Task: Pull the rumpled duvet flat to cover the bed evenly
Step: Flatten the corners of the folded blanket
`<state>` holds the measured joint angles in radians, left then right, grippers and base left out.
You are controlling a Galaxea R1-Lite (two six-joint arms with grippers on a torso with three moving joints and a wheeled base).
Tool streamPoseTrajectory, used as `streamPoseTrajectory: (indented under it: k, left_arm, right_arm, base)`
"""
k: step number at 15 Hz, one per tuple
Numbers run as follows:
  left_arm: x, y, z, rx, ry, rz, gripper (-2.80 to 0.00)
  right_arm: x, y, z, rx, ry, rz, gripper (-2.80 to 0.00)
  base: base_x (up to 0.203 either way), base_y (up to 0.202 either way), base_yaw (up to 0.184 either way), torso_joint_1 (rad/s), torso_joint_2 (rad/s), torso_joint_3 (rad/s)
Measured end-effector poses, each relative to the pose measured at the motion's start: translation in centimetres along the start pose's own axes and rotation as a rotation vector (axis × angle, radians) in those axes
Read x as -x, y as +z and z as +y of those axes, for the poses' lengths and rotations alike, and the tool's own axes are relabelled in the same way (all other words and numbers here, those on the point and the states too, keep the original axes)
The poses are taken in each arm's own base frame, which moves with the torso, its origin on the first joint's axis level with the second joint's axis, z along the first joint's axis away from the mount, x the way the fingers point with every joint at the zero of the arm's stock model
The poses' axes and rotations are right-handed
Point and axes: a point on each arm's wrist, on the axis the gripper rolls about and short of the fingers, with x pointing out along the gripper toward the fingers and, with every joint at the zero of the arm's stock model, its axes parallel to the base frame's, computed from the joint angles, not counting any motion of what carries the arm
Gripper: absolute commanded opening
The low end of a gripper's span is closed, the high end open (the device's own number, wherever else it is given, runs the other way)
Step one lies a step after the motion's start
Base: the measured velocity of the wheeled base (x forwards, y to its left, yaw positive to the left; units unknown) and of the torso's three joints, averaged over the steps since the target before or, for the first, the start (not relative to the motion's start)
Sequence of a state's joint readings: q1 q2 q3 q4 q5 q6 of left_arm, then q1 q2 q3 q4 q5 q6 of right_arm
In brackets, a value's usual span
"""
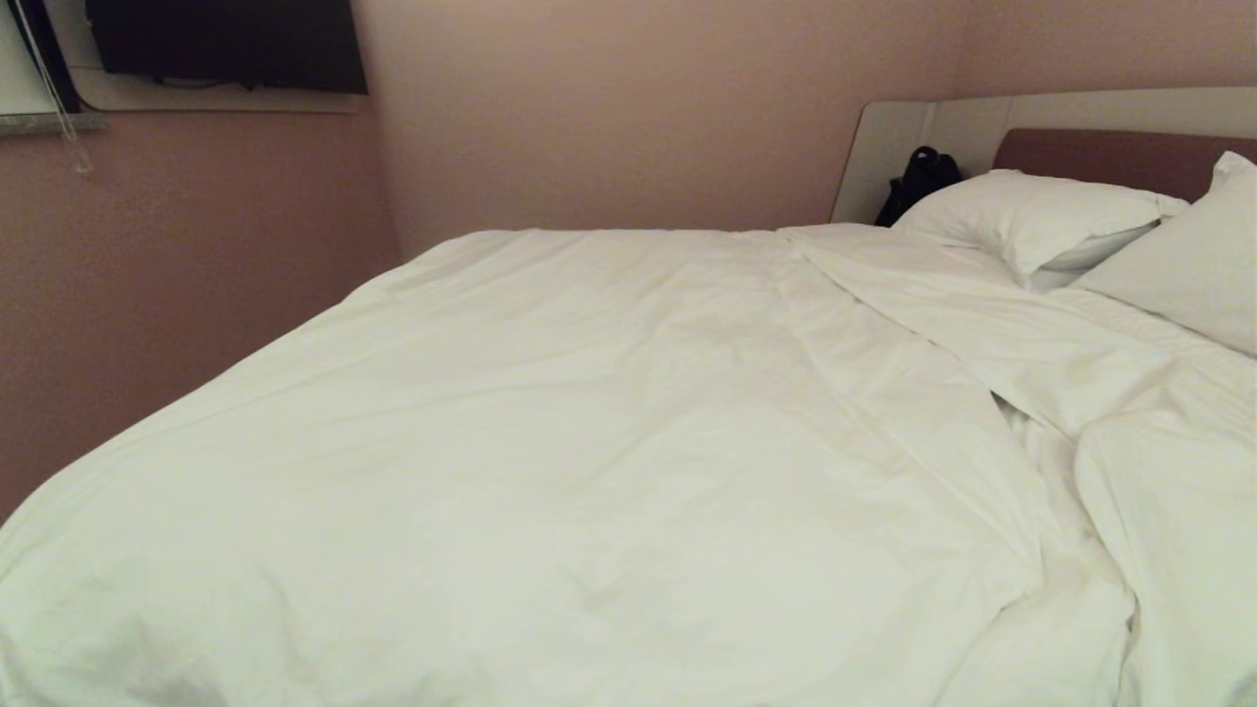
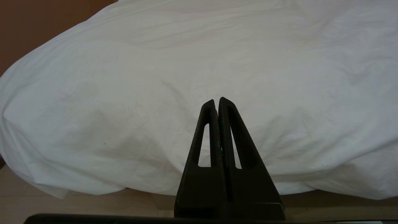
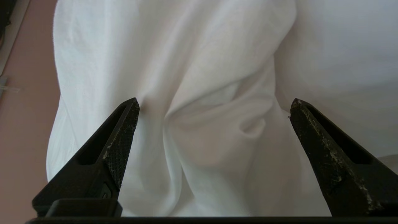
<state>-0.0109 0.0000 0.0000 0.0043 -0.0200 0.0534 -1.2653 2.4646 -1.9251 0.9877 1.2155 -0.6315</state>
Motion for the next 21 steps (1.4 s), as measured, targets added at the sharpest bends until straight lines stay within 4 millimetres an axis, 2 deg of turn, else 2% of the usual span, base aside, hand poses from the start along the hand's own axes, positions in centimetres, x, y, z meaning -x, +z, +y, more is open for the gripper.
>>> streamPoseTrajectory:
  k: [3,9,13,14,15,21]
  left_arm:
    - [0.0,0.0,0.0,0.0,0.0,0.0,-2.8]
    - [0.0,0.0,0.0,0.0,0.0,0.0,-2.8]
    - [0.0,0.0,0.0,0.0,0.0,0.0,-2.8]
    - [0.0,0.0,0.0,0.0,0.0,0.0,-2.8]
    - [0.0,0.0,0.0,0.0,0.0,0.0,-2.8]
    - [0.0,0.0,0.0,0.0,0.0,0.0,-2.8]
  right_arm:
    - [-1.4,0.0,-0.1,-0.001,0.019,0.025,0.0]
    - [-3.0,-0.2,-0.1,-0.006,0.034,0.061,0.0]
    - [-3.3,-0.3,-0.2,-0.006,0.036,0.069,0.0]
    - [-3.4,-0.3,-0.2,-0.007,0.038,0.071,-1.83]
    - [-3.4,-0.4,-0.2,-0.009,0.038,0.072,-2.8]
    - [-3.4,-0.4,-0.2,-0.01,0.039,0.072,-2.8]
  base:
    - [0.0,0.0,0.0,0.0,0.0,0.0]
    - [0.0,0.0,0.0,0.0,0.0,0.0]
    - [0.0,0.0,0.0,0.0,0.0,0.0]
    - [0.0,0.0,0.0,0.0,0.0,0.0]
    - [0.0,0.0,0.0,0.0,0.0,0.0]
    - [0.0,0.0,0.0,0.0,0.0,0.0]
